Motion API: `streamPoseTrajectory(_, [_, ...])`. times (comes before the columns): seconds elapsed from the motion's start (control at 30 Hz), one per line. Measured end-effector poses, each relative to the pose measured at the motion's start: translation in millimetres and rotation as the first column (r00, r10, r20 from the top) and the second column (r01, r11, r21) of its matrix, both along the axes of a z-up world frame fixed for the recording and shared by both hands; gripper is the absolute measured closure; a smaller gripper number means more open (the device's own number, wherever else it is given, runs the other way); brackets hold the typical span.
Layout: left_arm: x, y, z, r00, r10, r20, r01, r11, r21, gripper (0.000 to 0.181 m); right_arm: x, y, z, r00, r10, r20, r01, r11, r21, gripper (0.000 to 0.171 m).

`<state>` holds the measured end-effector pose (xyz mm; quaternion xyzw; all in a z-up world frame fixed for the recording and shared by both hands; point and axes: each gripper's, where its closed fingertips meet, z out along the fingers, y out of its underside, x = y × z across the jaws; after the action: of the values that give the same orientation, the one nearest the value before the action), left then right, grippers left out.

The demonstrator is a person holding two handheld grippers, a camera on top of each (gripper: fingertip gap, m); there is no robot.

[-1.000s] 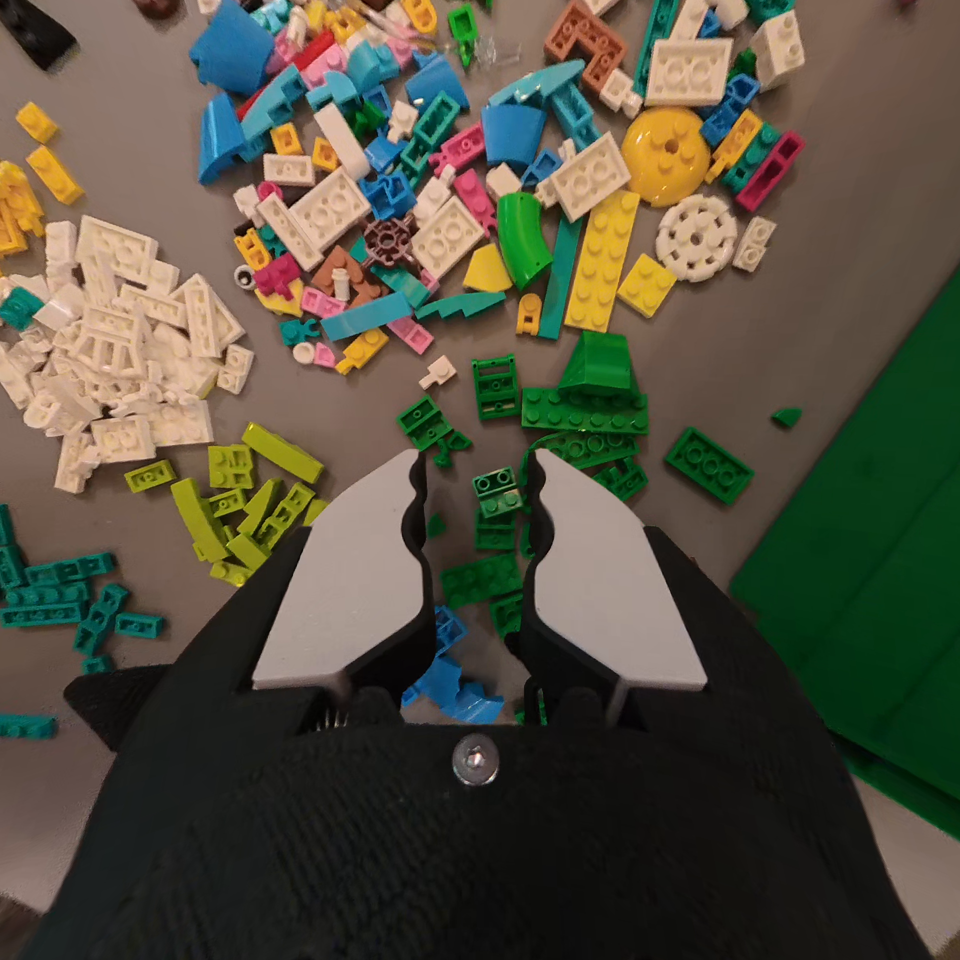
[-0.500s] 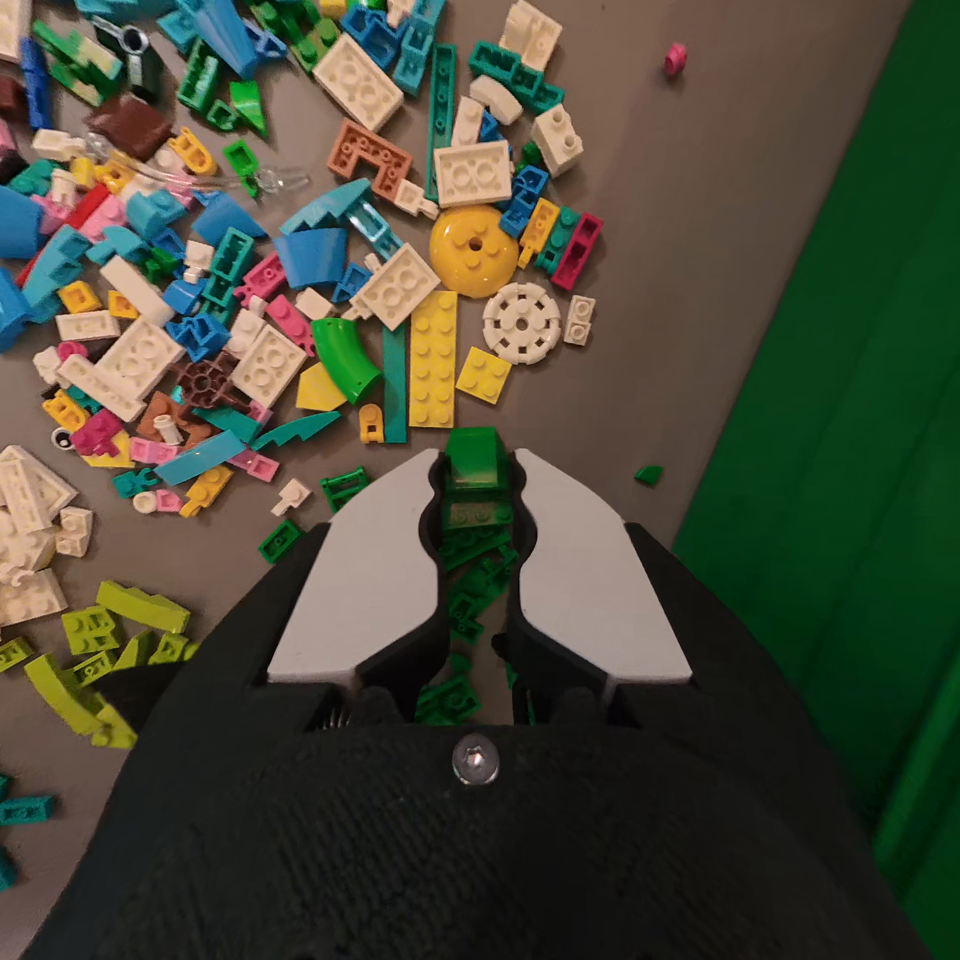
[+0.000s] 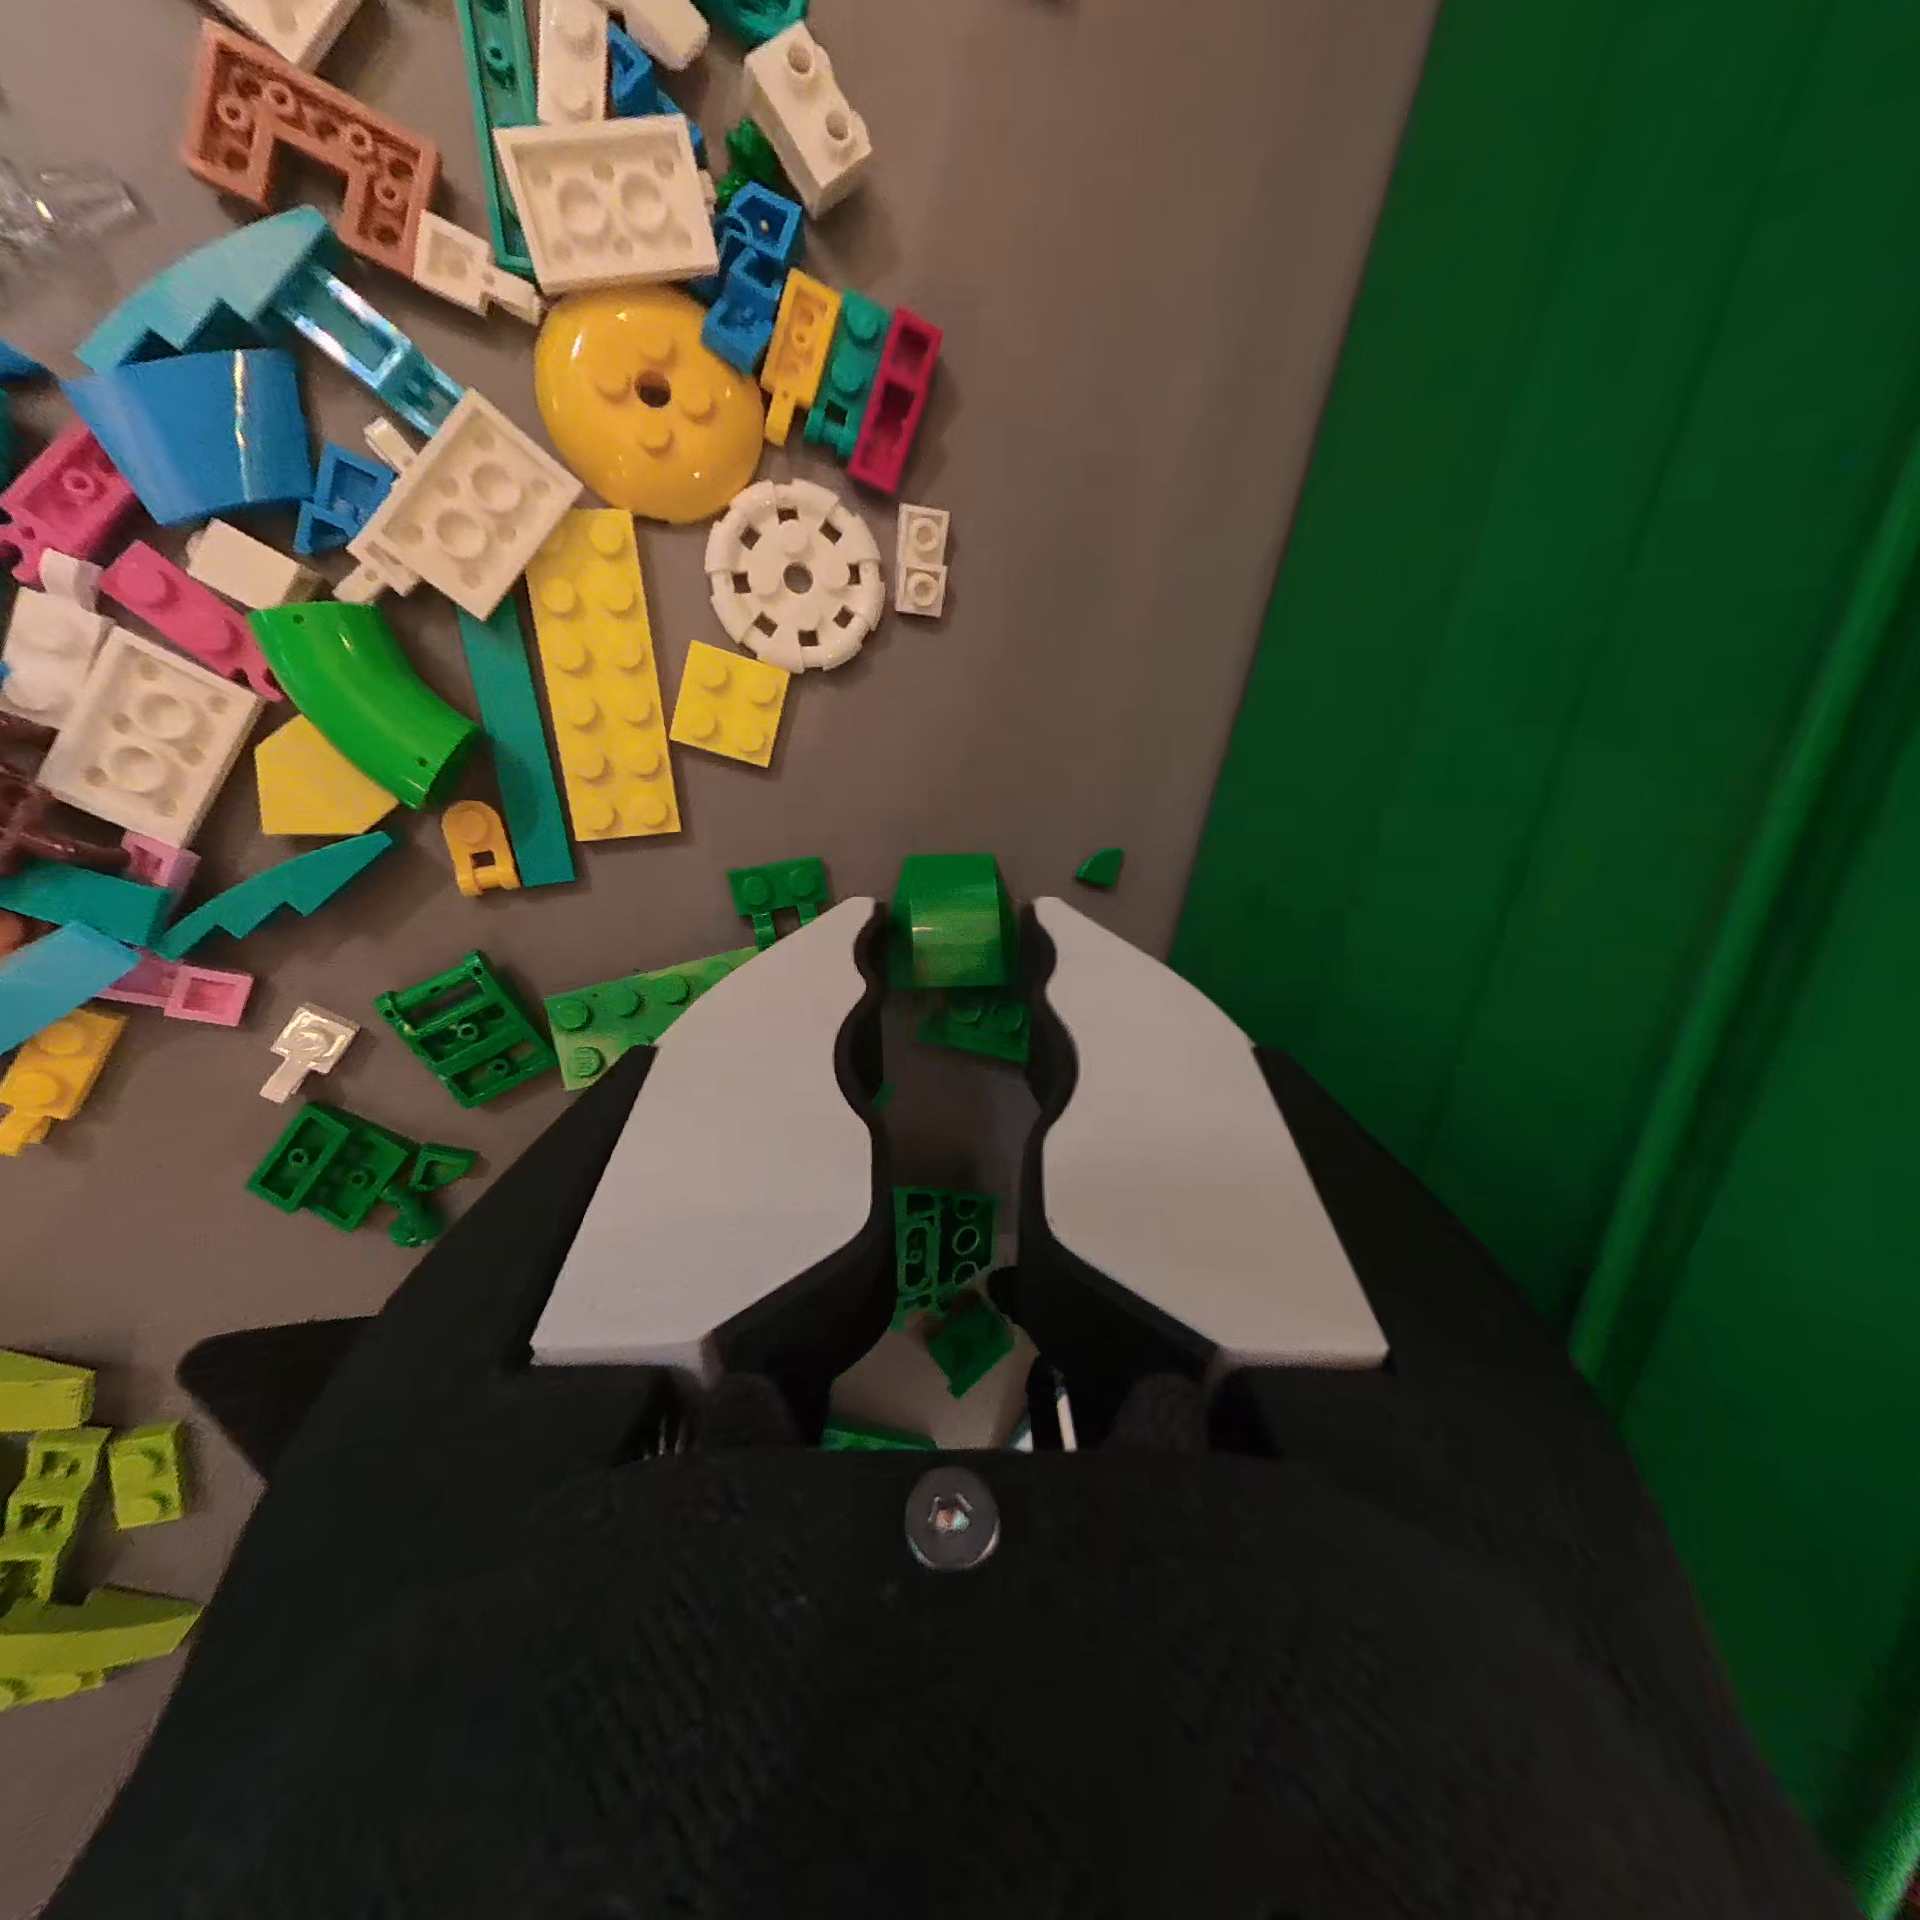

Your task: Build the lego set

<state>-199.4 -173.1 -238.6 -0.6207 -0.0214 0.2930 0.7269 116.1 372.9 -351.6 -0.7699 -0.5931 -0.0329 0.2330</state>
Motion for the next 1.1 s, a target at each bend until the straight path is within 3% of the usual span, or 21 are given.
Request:
streamPoseTrajectory(0.07, [-0.1,-0.1,0.1,1.0,0.0,0.001,0.0,1.0,0.001,0.181,-0.3,-0.7,8.0,1.0,-0.003,-0.028,0.004,1.0,0.024,0.14])
streamPoseTrajectory(0.17, [-0.3,-0.2,0.1,1.0,0.001,0.002,-0.001,1.0,0.002,0.181,2.0,-8.3,25.1,0.992,-0.031,-0.119,0.031,1.0,-0.004,0.141])
streamPoseTrajectory(0.3, [-0.5,0.0,0.0,1.0,0.002,0.002,-0.002,1.0,0.001,0.181,18.7,-39.9,17.6,0.978,-0.177,-0.112,0.135,0.942,-0.307,0.142])
streamPoseTrajectory(0.4, [-0.4,0.1,-0.1,1.0,0.002,0.001,-0.002,1.0,0.0,0.181,24.2,-53.3,10.5,0.968,-0.242,-0.072,0.191,0.886,-0.422,0.135])
streamPoseTrajectory(0.57, [-0.2,0.2,-0.1,1.0,0.002,-0.001,-0.002,1.0,0.0,0.181,24.1,-52.7,0.8,0.963,-0.268,-0.012,0.238,0.876,-0.42,0.134])
streamPoseTrajectory(0.77, [0.3,0.3,-0.1,1.0,0.0,-0.003,0.0,1.0,-0.001,0.181,28.4,-44.8,-4.7,0.961,-0.268,0.061,0.272,0.893,-0.36,0.15])
streamPoseTrajectory(0.87, [0.5,0.3,-0.3,1.0,-0.001,-0.003,0.001,1.0,-0.002,0.181,28.5,-45.2,-5.1,0.962,-0.261,0.077,0.272,0.896,-0.351,0.15])
streamPoseTrajectory(0.93, [0.6,0.4,-0.2,1.0,-0.001,-0.004,0.001,1.0,-0.002,0.181,27.7,-45.2,-4.7,0.965,-0.25,0.077,0.261,0.9,-0.349,0.162])
streamPoseTrajectory(1.1, [0.6,0.5,-0.3,1.0,-0.001,-0.003,0.001,1.0,-0.002,0.181,24.3,-44.6,7.3,0.966,-0.26,0.007,0.246,0.904,-0.35,0.163])
